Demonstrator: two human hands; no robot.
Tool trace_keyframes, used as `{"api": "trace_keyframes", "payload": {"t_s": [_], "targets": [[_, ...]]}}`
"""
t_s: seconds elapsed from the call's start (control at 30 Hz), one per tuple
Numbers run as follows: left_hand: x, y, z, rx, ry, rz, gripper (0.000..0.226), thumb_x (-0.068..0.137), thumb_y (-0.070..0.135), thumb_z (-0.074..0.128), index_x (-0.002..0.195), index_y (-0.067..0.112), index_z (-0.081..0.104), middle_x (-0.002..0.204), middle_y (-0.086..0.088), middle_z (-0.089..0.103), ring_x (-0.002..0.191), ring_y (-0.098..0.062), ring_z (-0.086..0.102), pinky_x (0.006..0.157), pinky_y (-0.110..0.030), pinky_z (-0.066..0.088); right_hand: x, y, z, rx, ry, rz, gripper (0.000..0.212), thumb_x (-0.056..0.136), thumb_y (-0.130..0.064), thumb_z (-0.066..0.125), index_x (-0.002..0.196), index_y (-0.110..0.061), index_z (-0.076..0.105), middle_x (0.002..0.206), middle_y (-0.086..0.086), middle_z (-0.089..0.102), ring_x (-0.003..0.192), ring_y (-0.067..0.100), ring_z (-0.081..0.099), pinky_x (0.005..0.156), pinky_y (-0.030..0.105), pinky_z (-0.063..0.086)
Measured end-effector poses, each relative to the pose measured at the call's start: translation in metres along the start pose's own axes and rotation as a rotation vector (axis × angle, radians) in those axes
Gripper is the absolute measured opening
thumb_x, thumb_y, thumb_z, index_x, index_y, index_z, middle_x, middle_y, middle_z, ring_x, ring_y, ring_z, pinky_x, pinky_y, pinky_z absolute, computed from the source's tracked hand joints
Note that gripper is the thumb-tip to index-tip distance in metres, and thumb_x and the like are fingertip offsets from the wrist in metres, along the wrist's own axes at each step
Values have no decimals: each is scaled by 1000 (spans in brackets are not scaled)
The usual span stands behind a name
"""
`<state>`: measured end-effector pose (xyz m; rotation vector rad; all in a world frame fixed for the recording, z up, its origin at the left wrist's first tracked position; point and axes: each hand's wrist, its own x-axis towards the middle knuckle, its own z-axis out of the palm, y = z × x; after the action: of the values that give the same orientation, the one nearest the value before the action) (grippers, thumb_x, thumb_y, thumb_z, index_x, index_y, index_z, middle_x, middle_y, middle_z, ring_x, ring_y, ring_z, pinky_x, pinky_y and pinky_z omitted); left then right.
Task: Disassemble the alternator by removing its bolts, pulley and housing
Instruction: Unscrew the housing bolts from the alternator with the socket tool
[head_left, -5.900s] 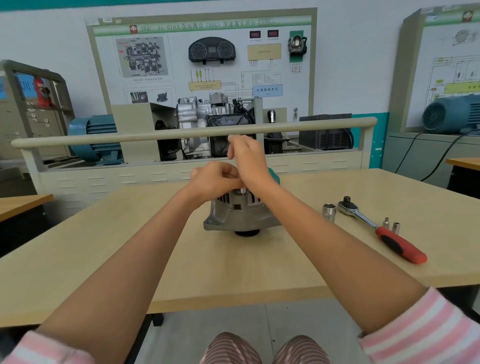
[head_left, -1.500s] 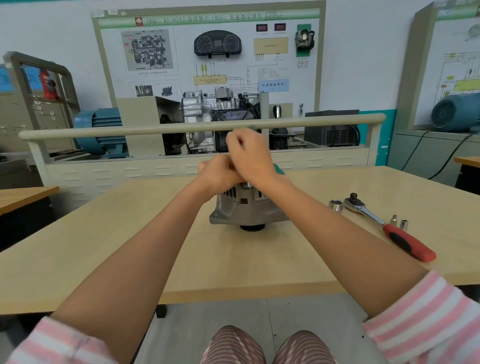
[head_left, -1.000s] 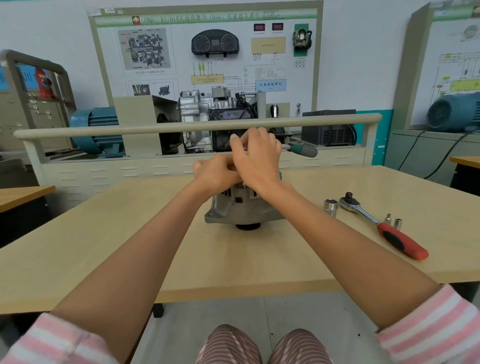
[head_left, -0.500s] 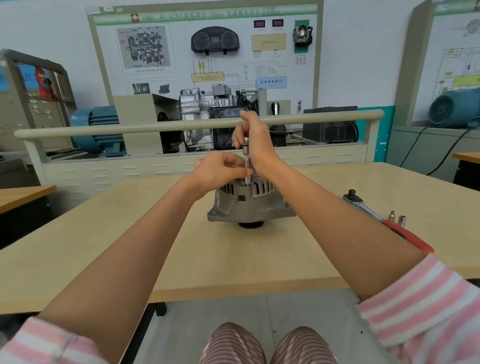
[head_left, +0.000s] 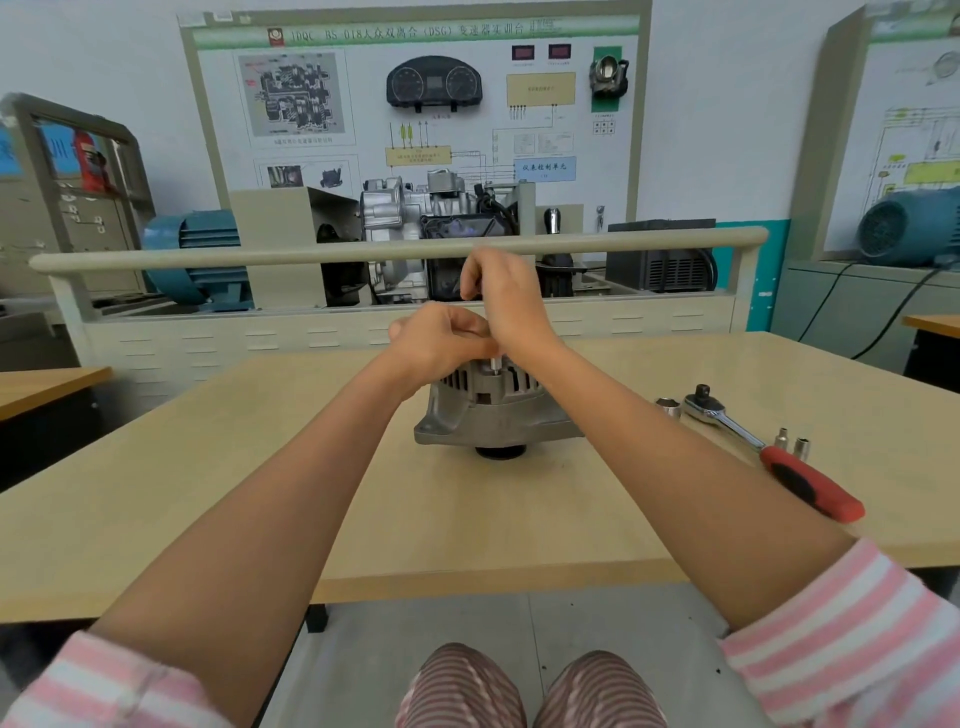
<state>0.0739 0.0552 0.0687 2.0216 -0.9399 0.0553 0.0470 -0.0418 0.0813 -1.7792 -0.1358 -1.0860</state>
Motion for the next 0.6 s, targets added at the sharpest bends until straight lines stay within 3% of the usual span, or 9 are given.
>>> {"api": "trace_keyframes", "payload": {"t_s": [0.07, 0.17, 0.27, 0.33, 0.43, 0.5, 0.6], "targets": [[2, -1, 1, 27, 45, -9, 18, 83, 16, 71, 67, 22, 65, 83, -10, 69, 102, -30, 60, 103, -45, 39, -6, 0, -1, -216, -4, -175, 36, 92, -14, 34, 58, -10, 46, 59, 0, 47, 60, 10, 45, 64, 27, 36], [4, 1, 4, 132, 113, -26, 12, 87, 17, 60, 75, 15, 61, 71, -4, 58, 73, -19, 50, 77, -32, 34, -10, 1, -2, -704, 50, -353, 33, 96, -24, 36, 71, -10, 52, 71, 5, 53, 72, 22, 48, 76, 36, 35], [6, 4, 8, 276, 157, -4, 20, 92, 18, 47, 101, 12, 64, 93, -7, 66, 90, -22, 54, 77, -34, 26, -10, 4, -2, -1049, 81, -344, 38, 97, -34, 37, 95, -5, 63, 94, 11, 63, 90, 27, 55, 86, 37, 31], [6, 4, 9, 292, 171, 17, 22, 92, 18, 46, 104, 14, 64, 95, -7, 66, 89, -21, 53, 78, -33, 23, -9, 4, -2, -1019, 55, -368, 36, 96, -34, 40, 100, -6, 62, 97, 10, 64, 93, 27, 55, 87, 37, 32], [7, -2, 10, 227, 170, 26, 11, 89, 24, 56, 86, 16, 64, 73, 3, 57, 69, -5, 39, 76, -33, 21, -5, 0, -9, -698, -80, -308, 29, 96, -26, 43, 110, -5, 57, 102, 9, 64, 99, 25, 57, 91, 39, 38], [6, -5, 10, 189, 170, 44, 18, 86, 28, 63, 70, 23, 56, 66, 10, 53, 68, -1, 39, 76, -33, 20, -5, 1, -13, -580, -146, -240, 30, 97, -23, 43, 115, -3, 56, 110, 10, 61, 106, 24, 54, 95, 39, 39], [6, -7, 11, 122, 145, 60, 25, 81, 40, 70, 69, 24, 55, 68, 12, 56, 72, 1, 46, 77, -32, 19, -4, 8, -21, -562, -97, -216, 27, 97, -19, 44, 107, -5, 65, 109, 8, 63, 104, 17, 52, 100, 33, 32]]}}
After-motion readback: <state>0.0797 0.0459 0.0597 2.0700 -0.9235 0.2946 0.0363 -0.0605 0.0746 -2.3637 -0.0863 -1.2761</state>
